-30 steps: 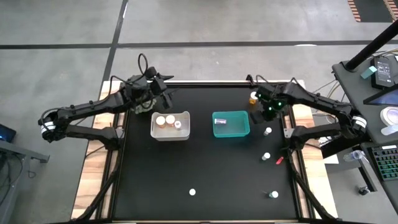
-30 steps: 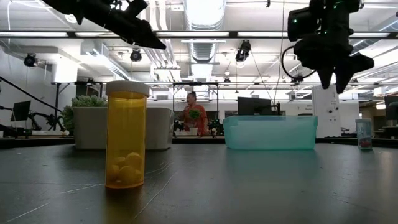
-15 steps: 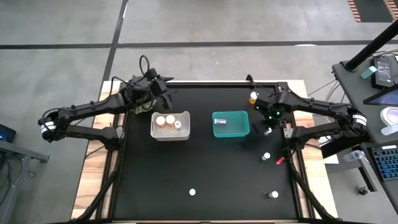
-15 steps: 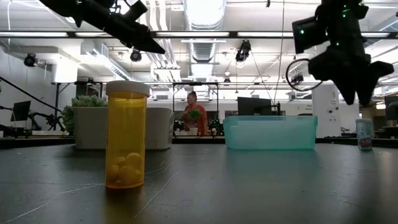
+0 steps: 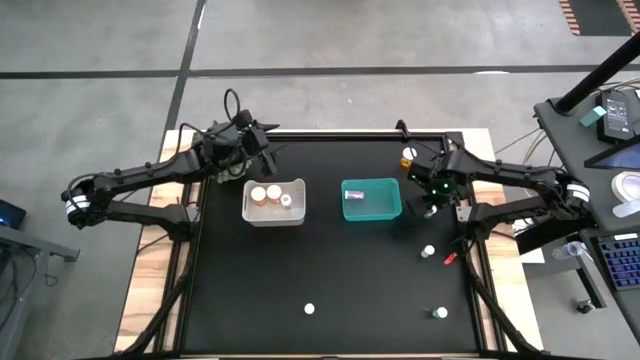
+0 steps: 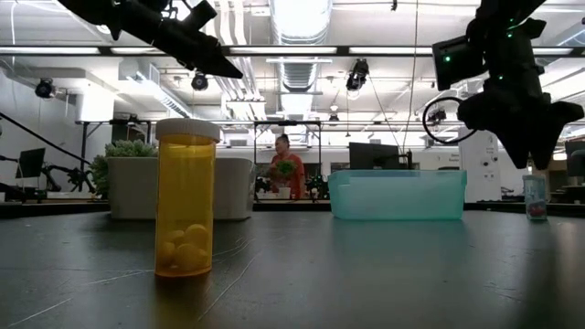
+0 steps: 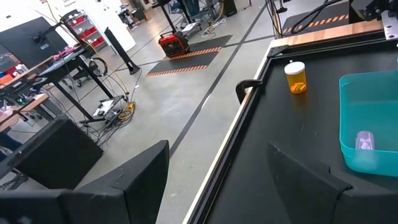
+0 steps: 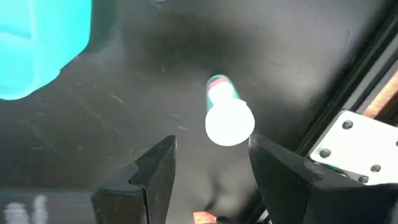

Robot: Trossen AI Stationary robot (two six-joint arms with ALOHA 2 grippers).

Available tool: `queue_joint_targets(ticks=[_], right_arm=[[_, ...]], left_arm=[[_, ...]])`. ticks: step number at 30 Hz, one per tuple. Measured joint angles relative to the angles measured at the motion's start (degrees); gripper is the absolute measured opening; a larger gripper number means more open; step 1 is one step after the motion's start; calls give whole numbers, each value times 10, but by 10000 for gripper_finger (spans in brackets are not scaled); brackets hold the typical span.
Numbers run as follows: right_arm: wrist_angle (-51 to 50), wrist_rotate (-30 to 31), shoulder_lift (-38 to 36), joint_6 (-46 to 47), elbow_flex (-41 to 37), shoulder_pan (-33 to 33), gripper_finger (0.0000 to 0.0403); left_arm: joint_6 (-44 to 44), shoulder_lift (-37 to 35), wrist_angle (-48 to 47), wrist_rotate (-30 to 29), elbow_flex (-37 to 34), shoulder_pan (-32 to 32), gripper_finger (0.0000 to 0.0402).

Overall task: Pick and place medicine bottles into bin by pill shape (circle, oval)
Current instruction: Put the top small green capsule bottle into the white bin

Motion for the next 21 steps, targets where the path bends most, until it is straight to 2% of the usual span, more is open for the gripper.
queue_joint_targets(ticks=[11,21], right_arm=[[3,25,0,1,-17,-1,194],[73,25,0,0,-63,-1,189]], left_arm=[[-1,0,0,0,0,0,252],[-2,0,-1,0,0,0,252]])
